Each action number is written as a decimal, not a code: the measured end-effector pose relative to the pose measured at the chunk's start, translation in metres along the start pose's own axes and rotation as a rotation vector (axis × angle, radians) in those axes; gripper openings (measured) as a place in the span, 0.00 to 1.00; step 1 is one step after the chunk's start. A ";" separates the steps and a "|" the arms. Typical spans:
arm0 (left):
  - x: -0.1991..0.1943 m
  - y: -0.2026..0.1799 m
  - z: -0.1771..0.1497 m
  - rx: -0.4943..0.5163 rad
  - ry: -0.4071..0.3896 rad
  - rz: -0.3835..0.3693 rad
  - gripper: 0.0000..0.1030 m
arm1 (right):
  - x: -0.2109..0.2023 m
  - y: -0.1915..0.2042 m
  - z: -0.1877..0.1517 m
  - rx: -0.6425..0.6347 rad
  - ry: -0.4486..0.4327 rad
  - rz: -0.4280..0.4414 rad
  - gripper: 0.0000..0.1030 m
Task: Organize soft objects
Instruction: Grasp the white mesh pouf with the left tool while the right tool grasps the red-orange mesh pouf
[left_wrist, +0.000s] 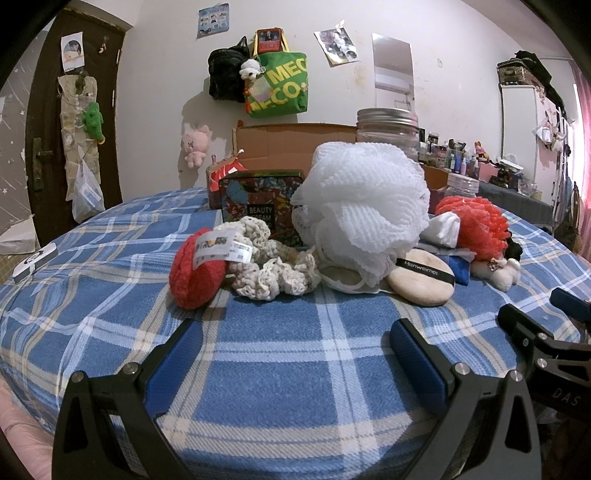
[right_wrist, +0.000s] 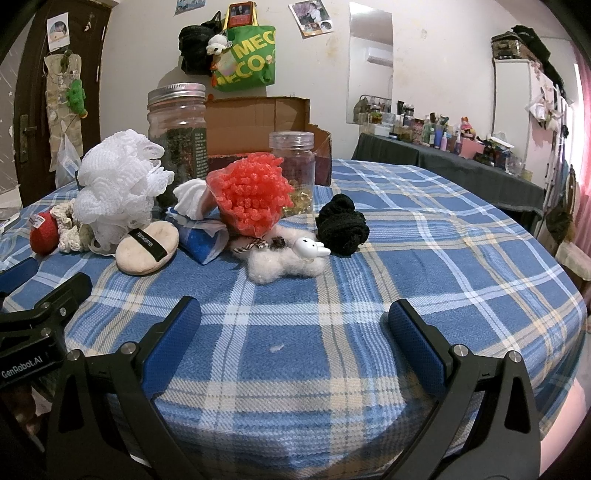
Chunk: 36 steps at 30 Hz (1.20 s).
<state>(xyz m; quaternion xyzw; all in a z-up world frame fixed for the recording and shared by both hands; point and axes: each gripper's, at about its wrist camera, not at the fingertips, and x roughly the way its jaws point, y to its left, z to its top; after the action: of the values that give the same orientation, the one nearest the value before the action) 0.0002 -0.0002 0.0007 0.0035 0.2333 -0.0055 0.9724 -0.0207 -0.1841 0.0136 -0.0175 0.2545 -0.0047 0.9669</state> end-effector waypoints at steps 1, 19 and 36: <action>-0.002 0.001 0.001 0.000 0.002 -0.003 1.00 | 0.001 -0.002 0.003 -0.001 0.006 0.005 1.00; -0.007 0.006 0.065 0.039 -0.065 -0.170 1.00 | 0.003 -0.014 0.078 -0.073 -0.064 0.122 1.00; 0.038 -0.013 0.089 0.103 0.046 -0.248 0.72 | 0.066 -0.024 0.088 -0.025 0.167 0.450 0.52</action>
<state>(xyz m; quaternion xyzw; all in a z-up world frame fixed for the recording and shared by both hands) 0.0745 -0.0143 0.0623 0.0246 0.2533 -0.1377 0.9572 0.0800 -0.2064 0.0591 0.0280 0.3310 0.2128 0.9189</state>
